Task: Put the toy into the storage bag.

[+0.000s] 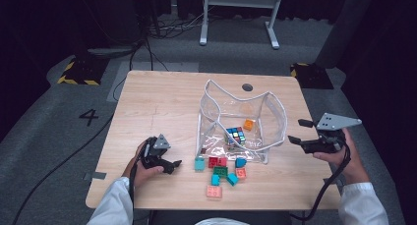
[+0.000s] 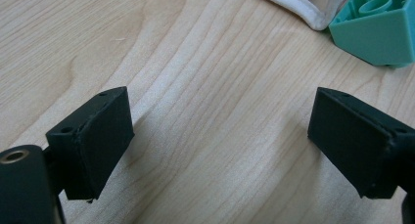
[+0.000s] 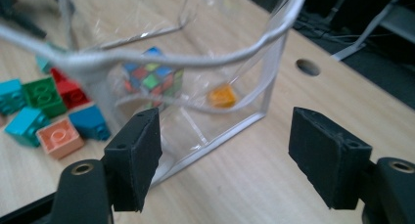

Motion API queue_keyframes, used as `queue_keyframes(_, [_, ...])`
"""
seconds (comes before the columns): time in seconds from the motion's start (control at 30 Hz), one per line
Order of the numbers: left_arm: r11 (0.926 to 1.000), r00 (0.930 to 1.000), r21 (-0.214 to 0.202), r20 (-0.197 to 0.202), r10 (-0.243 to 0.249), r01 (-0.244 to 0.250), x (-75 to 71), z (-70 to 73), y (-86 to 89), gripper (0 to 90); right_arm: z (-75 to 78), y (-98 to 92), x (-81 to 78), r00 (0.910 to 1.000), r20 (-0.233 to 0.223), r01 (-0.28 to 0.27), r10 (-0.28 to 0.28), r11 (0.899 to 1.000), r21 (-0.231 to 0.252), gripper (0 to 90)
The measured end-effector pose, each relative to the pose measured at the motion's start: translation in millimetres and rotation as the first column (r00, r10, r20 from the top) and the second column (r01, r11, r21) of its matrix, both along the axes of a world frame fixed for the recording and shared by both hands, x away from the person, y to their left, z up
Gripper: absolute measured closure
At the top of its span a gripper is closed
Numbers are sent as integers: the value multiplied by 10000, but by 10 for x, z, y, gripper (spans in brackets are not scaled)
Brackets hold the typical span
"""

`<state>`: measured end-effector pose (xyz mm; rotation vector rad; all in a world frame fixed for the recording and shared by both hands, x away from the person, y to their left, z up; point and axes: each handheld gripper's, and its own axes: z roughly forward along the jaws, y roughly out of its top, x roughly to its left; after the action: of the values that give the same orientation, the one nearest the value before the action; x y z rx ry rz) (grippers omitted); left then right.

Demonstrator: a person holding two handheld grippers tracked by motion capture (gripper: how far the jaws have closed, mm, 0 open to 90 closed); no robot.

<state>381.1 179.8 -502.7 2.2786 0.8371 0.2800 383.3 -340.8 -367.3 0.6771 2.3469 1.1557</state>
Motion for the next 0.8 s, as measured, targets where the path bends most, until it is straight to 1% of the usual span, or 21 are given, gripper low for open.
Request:
queue_keyframes(0.03, [10000,10000,41,42,19,-19,0,2,2,97,-50,4,-13,10000,-49,-74,74,9999,-128,284])
queue_keyframes(0.17, [10000,10000,36,64,37,-38,-1,1,1,96,-249,41,-58,9993,-312,-205,196,9994,-287,284])
queue_keyframes(0.2, [10000,10000,41,45,22,-22,-1,2,1,97,-316,48,-72,9992,-338,-221,208,9989,-414,284])
queue_keyframes(0.27, [10000,10000,40,44,18,-18,-1,2,1,97,-432,62,-106,9983,-530,-276,248,9982,-540,284])
queue_keyframes(0.33, [10000,10000,42,36,14,-14,0,2,2,97,-548,65,-131,9969,-657,-467,422,9966,-685,289])
queue_keyframes(0.4, [10000,10000,32,61,34,-34,-1,1,0,97,-649,101,-162,9940,-995,-543,464,9954,-783,290])
queue_keyframes(0.43, [10000,10000,32,63,31,-31,-1,1,0,97,-690,111,-172,9931,-1022,-666,569,9933,-942,290])
queue_keyframes(0.5, [10000,10000,32,63,34,-34,-2,1,0,97,-768,142,-197,9897,-1225,-843,747,9936,-747,296])
queue_keyframes(0.57, [10000,10000,31,60,24,-24,-1,1,0,96,-836,173,-218,9848,-1404,-1122,1023,9916,-643,301])
queue_keyframes(0.6, [10000,10000,51,74,2,-2,0,2,2,97,-869,191,-224,9814,-1572,-1205,1100,9910,-589,302])
queue_keyframes(0.67, [10000,10000,57,81,-13,13,0,2,2,97,-933,236,-250,9785,-1706,-1293,1156,9890,-713,308])
queue_keyframes(0.73, [10000,10000,57,82,10,-11,-1,2,2,97,-975,263,-267,9745,-1798,-1465,1340,9875,-583,314])
queue_keyframes(0.8, [10000,10000,55,83,12,-13,-1,2,2,97,-1016,292,-298,9704,-1927,-1589,1455,9857,-559,317])
